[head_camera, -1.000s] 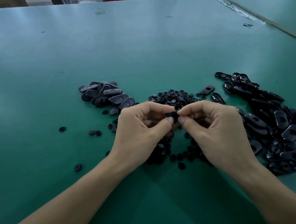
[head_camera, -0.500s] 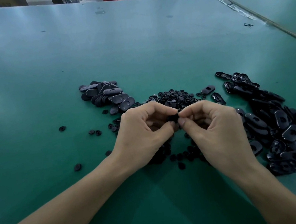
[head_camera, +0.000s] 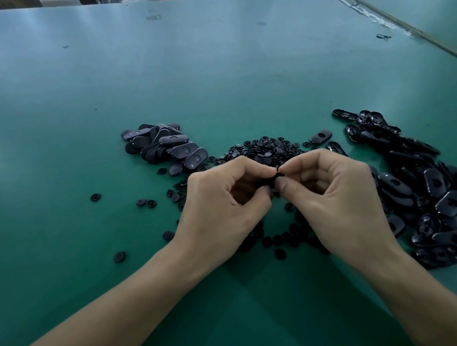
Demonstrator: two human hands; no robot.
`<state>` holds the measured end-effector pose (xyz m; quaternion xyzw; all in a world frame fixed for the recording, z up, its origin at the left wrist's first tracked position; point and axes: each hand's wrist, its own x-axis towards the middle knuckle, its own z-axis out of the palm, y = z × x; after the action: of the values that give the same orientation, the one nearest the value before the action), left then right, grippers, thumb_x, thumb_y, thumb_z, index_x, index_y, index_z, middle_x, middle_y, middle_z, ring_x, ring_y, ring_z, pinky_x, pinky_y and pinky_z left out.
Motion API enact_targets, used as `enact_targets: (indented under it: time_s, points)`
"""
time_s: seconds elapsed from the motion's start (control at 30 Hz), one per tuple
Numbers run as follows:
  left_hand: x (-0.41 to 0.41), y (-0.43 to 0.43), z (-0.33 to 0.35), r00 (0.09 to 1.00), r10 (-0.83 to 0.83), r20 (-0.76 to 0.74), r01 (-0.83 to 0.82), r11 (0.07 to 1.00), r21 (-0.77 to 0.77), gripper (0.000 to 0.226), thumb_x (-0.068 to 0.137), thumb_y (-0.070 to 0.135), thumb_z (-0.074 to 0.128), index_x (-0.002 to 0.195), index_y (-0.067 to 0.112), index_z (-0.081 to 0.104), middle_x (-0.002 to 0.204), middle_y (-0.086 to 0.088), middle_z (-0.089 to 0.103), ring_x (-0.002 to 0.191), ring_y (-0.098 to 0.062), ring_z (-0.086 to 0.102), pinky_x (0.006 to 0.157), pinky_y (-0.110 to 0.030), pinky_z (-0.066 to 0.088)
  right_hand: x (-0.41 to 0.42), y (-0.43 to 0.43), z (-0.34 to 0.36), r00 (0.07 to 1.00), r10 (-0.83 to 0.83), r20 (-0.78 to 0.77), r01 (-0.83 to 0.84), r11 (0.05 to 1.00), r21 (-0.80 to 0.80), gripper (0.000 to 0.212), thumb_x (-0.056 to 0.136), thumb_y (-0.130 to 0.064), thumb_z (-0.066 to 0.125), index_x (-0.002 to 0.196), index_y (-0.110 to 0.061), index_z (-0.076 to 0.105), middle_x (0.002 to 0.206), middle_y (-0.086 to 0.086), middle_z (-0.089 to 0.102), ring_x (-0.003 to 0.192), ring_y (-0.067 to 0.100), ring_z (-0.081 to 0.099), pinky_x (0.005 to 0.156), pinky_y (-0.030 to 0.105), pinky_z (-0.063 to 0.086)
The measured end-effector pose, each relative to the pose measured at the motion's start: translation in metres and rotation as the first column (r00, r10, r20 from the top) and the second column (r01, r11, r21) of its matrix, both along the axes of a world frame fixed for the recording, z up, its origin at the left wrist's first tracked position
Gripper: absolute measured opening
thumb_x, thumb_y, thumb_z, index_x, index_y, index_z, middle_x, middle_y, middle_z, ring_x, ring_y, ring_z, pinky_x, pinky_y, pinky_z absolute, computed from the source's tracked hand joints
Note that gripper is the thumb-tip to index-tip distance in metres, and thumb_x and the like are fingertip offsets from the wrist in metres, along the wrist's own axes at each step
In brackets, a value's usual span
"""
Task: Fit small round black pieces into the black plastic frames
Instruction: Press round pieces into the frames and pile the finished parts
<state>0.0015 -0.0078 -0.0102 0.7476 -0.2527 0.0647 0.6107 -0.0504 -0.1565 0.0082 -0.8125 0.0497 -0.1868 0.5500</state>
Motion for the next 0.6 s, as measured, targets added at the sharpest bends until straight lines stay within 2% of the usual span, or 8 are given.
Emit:
enact_targets:
  time_s: [0.07, 0.2, 0.4, 0.53, 0.6]
  points:
    - [-0.0003, -0.0002, -0.0007, 1.0, 0.002, 0.007, -0.002, 1.0, 0.018, 0.025, 0.082, 0.007, 0.07, 0.093, 0.029, 0.072, 0.079, 0.002, 0.075, 0.067, -0.022, 0.071, 0.063, -0.038, 0.059, -0.0011, 0.0005, 0.0006, 1.0, 0.009, 0.019, -0.008, 0.999, -0.048, 0.02, 0.084, -0.008, 0.077, 0.083, -0.027, 0.071, 0.077, -0.012, 0.073, 0.071, 0.007, 0.069, 0.067, 0.021, 0.056]
    - [-0.0001, 0.0004, -0.0002, 0.998, -0.015, -0.069, 0.013, 1.0, -0.02, 0.023, 0.081, 0.008, 0.07, 0.088, 0.029, 0.073, 0.082, 0.008, 0.076, 0.072, -0.01, 0.074, 0.069, -0.024, 0.059, -0.0023, 0.0002, 0.0006, 0.999, 0.022, 0.03, -0.019, 0.997, -0.077, 0.02, 0.084, -0.01, 0.077, 0.083, -0.027, 0.067, 0.076, -0.01, 0.071, 0.069, 0.008, 0.067, 0.066, 0.021, 0.055]
    - [0.0008, 0.0004, 0.0007, 0.99, -0.062, -0.128, 0.056, 0.997, -0.051, 0.02, 0.078, 0.012, 0.073, 0.088, 0.03, 0.073, 0.08, 0.006, 0.076, 0.072, -0.01, 0.073, 0.068, -0.023, 0.057, -0.001, 0.0002, -0.0022, 0.999, -0.016, 0.038, 0.02, 0.994, -0.111, 0.02, 0.084, -0.009, 0.077, 0.079, -0.027, 0.069, 0.076, -0.015, 0.071, 0.069, 0.006, 0.069, 0.066, 0.019, 0.055]
    - [0.0011, 0.0019, -0.0003, 0.996, -0.034, -0.083, 0.035, 0.999, 0.001, 0.021, 0.079, 0.009, 0.072, 0.087, 0.028, 0.069, 0.077, 0.011, 0.073, 0.068, -0.005, 0.068, 0.065, -0.017, 0.052, -0.0026, 0.0031, -0.0026, 0.998, -0.003, 0.065, 0.011, 0.992, -0.124, 0.021, 0.083, -0.009, 0.079, 0.079, -0.027, 0.07, 0.076, -0.017, 0.072, 0.07, 0.004, 0.07, 0.066, 0.015, 0.054]
    - [0.002, 0.0029, -0.0007, 0.998, -0.021, -0.059, 0.022, 1.0, 0.019, 0.02, 0.08, 0.009, 0.072, 0.09, 0.027, 0.068, 0.078, 0.011, 0.072, 0.069, -0.007, 0.069, 0.065, -0.019, 0.053, -0.003, 0.0039, -0.0015, 0.996, 0.02, 0.084, -0.01, 0.993, -0.12, 0.022, 0.083, -0.007, 0.078, 0.081, -0.028, 0.072, 0.078, -0.018, 0.073, 0.073, 0.003, 0.071, 0.069, 0.014, 0.054]
